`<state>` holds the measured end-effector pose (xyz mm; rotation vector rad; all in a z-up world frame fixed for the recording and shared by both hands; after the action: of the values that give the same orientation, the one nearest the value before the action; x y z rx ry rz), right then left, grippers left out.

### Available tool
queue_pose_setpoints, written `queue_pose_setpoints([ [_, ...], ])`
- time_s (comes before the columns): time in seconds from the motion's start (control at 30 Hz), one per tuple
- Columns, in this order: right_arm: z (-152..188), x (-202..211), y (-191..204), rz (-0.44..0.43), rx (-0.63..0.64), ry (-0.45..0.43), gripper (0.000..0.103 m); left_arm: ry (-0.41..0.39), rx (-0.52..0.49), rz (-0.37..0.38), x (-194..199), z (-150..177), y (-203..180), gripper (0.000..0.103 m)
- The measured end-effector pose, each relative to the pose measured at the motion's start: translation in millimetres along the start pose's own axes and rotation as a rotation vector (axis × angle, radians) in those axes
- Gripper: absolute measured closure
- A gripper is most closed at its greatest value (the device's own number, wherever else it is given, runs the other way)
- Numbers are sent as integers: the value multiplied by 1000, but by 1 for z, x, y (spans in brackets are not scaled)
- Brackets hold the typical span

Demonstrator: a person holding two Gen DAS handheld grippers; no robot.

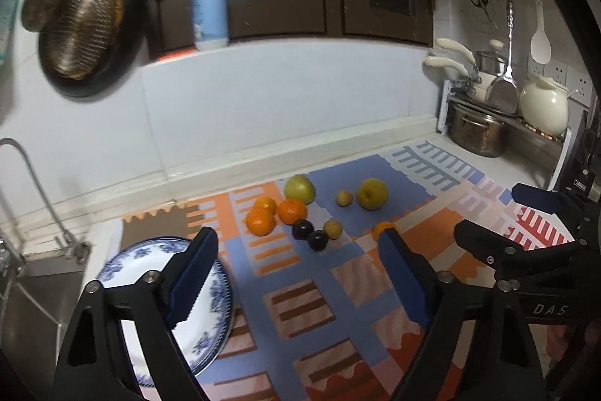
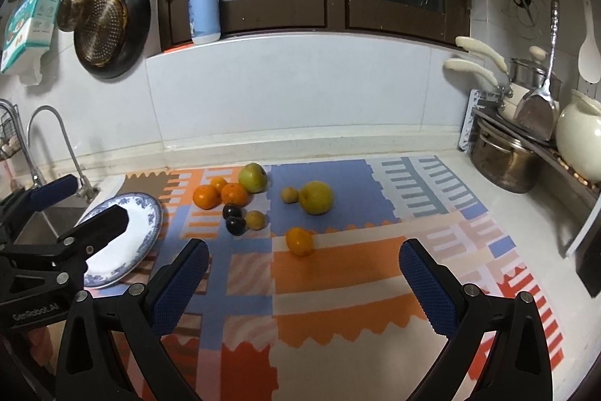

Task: Organize fruits
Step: 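Grasp a dark plum with the left tool while the right tool grasps an orange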

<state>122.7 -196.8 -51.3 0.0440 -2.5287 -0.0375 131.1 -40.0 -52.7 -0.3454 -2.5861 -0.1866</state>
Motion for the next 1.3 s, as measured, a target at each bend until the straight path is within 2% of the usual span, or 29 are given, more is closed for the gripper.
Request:
queue_pose_setpoints([
  [0.47,14,-70,-9,-20,-18,132,18,129,9,71,-83,15,-5,40],
  [0.6,18,-88,-6,-42,-24,163,23,163,8,82,-102,21,-5,42],
  [0.87,30,-117,-3,-73,-32,223,31,214,14,102,-133,28,-8,52],
  [1.17,33,-140,-7,-111,-63,266,45,278,32,128,-159,37,-13,63],
  [1.3,34,-145,-6,-121,-66,274,47,301,39,128,-165,41,-13,68],
])
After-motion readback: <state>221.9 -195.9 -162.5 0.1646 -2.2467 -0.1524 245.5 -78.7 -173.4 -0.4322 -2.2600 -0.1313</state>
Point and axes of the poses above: each gripper's, at about its wrist camera, not at the fingertips, and x roughly against the way its jaws point, y to its left, z to its underside, the point moved 7 cm from there along -x, roughly the way its jaws point, and after that the axes turned 2 degrees about -x, right-handed, at the moved point
